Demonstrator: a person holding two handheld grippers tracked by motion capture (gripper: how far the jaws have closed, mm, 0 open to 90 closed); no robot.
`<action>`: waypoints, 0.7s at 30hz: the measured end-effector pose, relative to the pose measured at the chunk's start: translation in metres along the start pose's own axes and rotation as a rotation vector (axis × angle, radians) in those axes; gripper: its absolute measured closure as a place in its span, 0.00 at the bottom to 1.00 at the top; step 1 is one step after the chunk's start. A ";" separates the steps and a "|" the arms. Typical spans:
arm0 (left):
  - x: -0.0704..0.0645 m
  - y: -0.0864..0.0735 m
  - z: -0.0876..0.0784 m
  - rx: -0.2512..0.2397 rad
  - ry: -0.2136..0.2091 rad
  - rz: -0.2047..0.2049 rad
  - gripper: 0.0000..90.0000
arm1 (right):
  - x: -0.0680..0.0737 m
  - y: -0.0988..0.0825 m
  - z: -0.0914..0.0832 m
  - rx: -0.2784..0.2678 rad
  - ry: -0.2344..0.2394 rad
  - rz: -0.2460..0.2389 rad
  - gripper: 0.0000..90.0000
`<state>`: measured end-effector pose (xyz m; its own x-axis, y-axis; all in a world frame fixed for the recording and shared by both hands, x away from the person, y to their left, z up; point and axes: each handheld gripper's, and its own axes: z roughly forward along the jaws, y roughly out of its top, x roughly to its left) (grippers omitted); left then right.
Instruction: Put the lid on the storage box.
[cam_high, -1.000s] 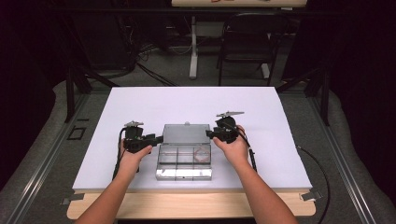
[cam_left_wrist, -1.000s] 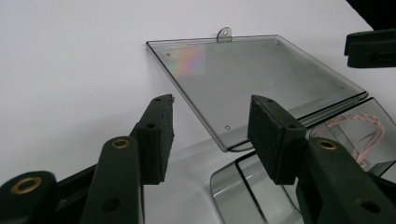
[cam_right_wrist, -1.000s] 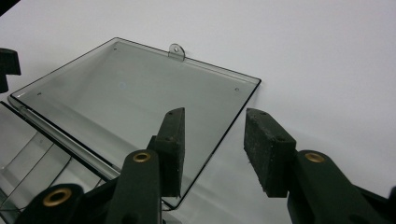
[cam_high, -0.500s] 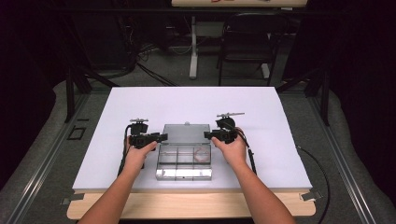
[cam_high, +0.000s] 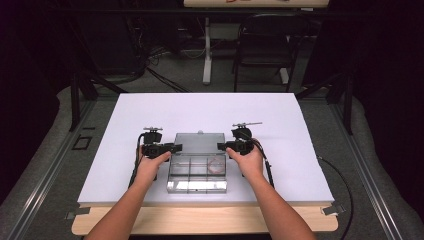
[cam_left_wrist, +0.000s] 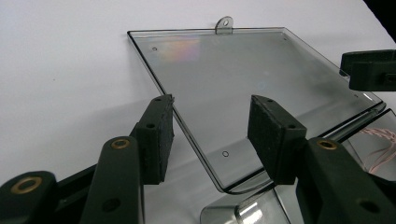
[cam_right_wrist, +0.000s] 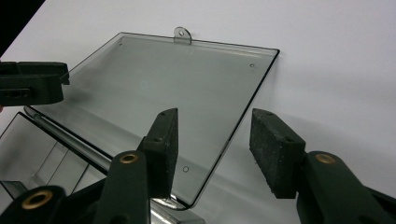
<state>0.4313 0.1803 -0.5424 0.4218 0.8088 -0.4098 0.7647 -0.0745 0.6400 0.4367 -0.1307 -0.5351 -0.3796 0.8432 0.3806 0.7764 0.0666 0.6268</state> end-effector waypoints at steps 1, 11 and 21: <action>0.000 0.000 0.000 -0.001 0.000 -0.001 0.56 | 0.000 -0.001 0.001 0.001 0.001 0.001 0.58; 0.000 0.000 0.001 -0.002 0.003 0.003 0.56 | -0.001 -0.003 0.005 0.009 0.034 0.037 0.56; 0.000 -0.003 -0.001 -0.008 -0.010 0.007 0.56 | -0.004 -0.004 0.009 0.006 0.054 0.075 0.53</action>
<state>0.4286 0.1812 -0.5444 0.4316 0.8025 -0.4119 0.7579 -0.0750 0.6481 0.4398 -0.1294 -0.5446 -0.3467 0.8162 0.4622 0.8067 0.0081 0.5909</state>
